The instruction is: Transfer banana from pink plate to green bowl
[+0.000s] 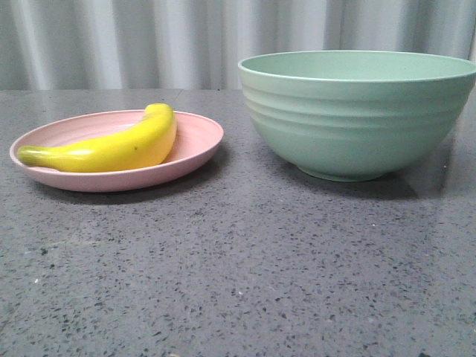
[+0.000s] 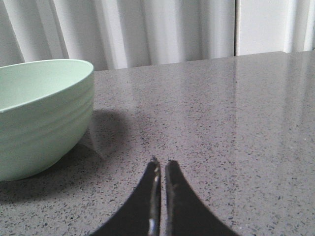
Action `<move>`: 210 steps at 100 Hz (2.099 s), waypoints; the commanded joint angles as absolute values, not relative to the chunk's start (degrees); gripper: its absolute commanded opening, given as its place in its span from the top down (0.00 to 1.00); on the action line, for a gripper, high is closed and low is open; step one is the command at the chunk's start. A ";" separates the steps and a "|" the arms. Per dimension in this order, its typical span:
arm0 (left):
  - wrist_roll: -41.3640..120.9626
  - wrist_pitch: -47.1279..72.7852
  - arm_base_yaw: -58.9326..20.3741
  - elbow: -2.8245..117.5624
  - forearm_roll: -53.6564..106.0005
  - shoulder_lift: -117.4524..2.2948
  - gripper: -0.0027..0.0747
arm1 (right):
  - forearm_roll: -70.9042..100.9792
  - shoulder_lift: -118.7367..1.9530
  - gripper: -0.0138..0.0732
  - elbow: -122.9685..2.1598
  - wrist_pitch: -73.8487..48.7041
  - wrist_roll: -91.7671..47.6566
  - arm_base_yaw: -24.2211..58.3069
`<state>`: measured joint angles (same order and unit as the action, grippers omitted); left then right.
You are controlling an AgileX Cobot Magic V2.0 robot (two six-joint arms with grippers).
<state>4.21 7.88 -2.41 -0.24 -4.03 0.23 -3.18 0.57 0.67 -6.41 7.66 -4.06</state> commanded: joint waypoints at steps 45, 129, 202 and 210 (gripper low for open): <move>4.13 2.00 -2.30 -0.73 -3.54 1.89 0.99 | -3.92 1.68 0.91 1.96 -1.50 7.41 -4.38; 4.02 0.33 -2.30 0.87 3.08 1.89 0.99 | -3.92 1.46 0.91 0.44 -3.73 7.41 -4.38; 4.02 -1.23 -2.30 17.86 3.08 -19.51 0.82 | -3.80 -26.34 0.91 -20.53 -11.95 7.41 -4.38; 4.02 -3.72 -2.30 17.57 3.08 -20.19 0.58 | -3.64 -26.47 0.91 -20.43 -11.95 7.41 -4.38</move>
